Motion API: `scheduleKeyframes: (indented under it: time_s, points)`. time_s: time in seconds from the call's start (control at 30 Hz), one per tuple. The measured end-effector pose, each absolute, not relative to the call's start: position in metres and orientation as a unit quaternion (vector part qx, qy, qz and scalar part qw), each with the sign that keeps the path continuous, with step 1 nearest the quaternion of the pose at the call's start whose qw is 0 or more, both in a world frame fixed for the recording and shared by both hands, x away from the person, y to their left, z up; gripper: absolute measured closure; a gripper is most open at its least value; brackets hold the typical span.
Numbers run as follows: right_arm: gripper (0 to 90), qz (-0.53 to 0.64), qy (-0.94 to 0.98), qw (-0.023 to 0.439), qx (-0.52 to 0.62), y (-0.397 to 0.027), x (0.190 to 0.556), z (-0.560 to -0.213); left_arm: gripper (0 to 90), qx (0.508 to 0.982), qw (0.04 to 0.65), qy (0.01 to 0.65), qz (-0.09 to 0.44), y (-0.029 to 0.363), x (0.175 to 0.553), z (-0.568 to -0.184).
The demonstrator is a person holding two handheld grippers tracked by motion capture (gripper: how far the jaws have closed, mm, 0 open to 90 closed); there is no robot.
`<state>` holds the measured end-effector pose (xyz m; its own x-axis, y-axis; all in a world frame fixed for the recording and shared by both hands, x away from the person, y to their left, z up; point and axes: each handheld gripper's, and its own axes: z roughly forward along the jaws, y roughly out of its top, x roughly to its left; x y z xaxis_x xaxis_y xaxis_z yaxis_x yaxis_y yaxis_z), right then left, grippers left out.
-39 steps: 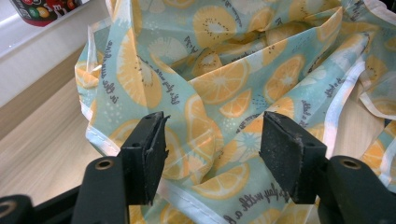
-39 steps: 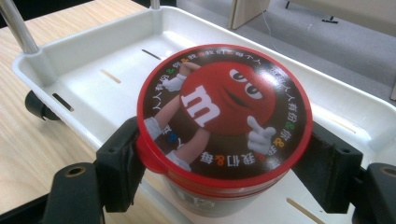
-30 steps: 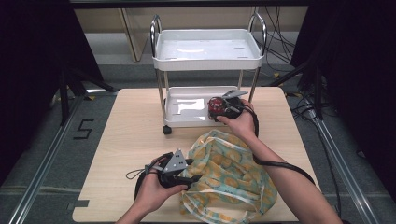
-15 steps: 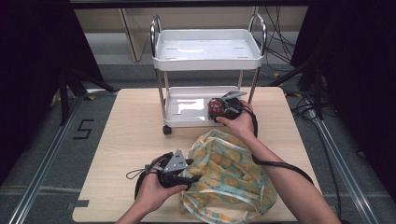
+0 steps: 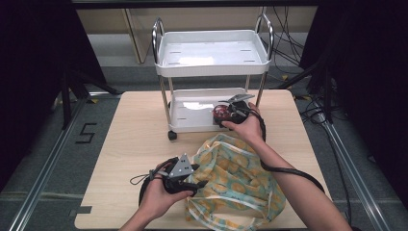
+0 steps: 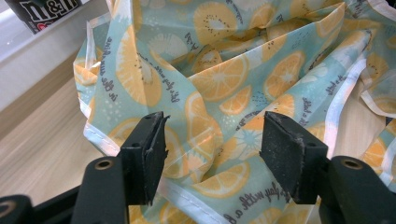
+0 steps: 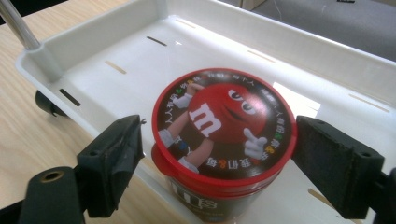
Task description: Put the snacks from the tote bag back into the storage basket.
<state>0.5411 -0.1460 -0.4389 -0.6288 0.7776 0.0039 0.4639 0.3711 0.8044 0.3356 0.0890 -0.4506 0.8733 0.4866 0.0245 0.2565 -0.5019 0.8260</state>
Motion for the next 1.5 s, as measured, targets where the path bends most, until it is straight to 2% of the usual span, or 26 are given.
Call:
scheduleKeyframes:
  time_s: [0.27, 0.33, 0.47, 0.63, 1.5]
  points:
    - [16.8, 0.416, 0.805, 0.200, 0.371, -0.149, 0.529, -0.431, 39.7, 0.860, 0.443, 0.217, 0.131, 0.090, 0.336, -0.449]
    - [17.1, 0.420, 0.806, 0.182, 0.375, -0.151, 0.521, -0.425, 39.6, 0.857, 0.448, 0.218, 0.130, 0.090, 0.336, -0.449]
    - [17.2, 0.424, 0.807, 0.192, 0.363, -0.155, 0.515, -0.422, 39.6, 0.854, 0.452, 0.221, 0.130, 0.090, 0.335, -0.450]
    - [18.1, 0.426, 0.810, 0.184, 0.360, -0.168, 0.500, -0.414, 39.5, 0.853, 0.454, 0.223, 0.133, 0.092, 0.335, -0.450]
    - [22.6, 0.453, 0.793, 0.185, 0.362, -0.218, 0.443, -0.412, 38.8, 0.854, 0.450, 0.229, 0.128, 0.094, 0.332, -0.452]
